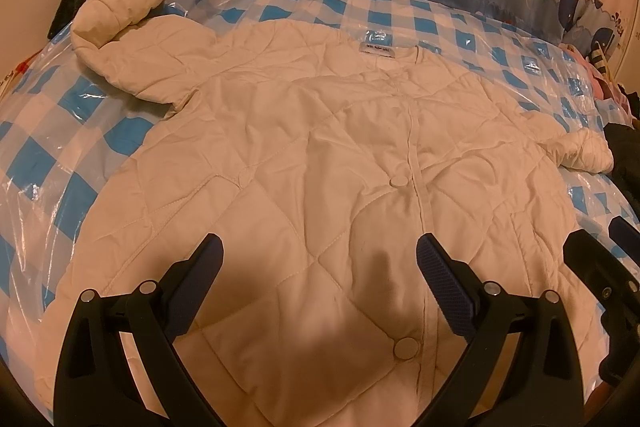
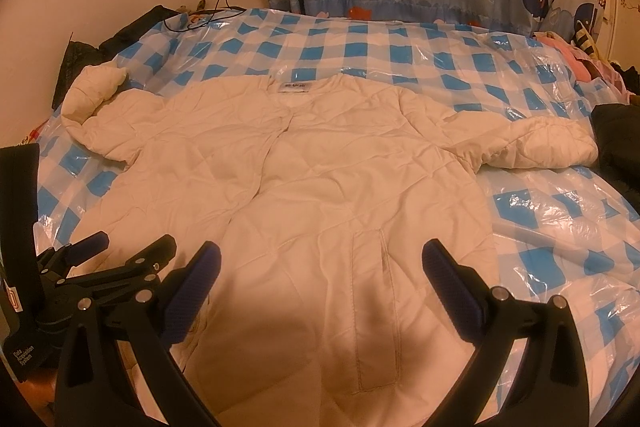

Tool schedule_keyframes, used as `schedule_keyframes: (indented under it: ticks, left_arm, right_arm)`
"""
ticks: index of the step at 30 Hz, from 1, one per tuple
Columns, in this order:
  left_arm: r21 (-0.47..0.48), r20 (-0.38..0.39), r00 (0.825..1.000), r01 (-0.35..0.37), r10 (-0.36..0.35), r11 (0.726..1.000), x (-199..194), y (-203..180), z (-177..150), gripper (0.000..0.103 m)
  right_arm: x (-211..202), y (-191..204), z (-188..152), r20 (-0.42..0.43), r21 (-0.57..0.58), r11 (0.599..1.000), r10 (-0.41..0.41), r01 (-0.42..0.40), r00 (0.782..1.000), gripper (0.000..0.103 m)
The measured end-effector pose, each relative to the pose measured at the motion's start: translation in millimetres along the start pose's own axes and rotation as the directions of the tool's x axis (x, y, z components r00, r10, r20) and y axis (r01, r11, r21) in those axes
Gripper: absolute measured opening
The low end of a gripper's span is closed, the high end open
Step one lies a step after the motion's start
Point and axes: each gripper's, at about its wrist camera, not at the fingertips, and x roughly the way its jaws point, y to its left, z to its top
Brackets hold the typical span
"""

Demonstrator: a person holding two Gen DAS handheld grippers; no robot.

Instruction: Fold large clothes

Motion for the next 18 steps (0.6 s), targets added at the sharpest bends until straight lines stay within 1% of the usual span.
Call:
schedule_keyframes:
  ticks: [18]
  left_arm:
    - [0.004, -0.002, 1.000, -0.004, 0.004, 1.000, 1.7, -3.2, -2.7, 0.093]
  right_arm:
    - [0.7, 4.3, -5.0, -0.004, 0.001, 1.000, 0.005, -0.005, 1.000, 0.097]
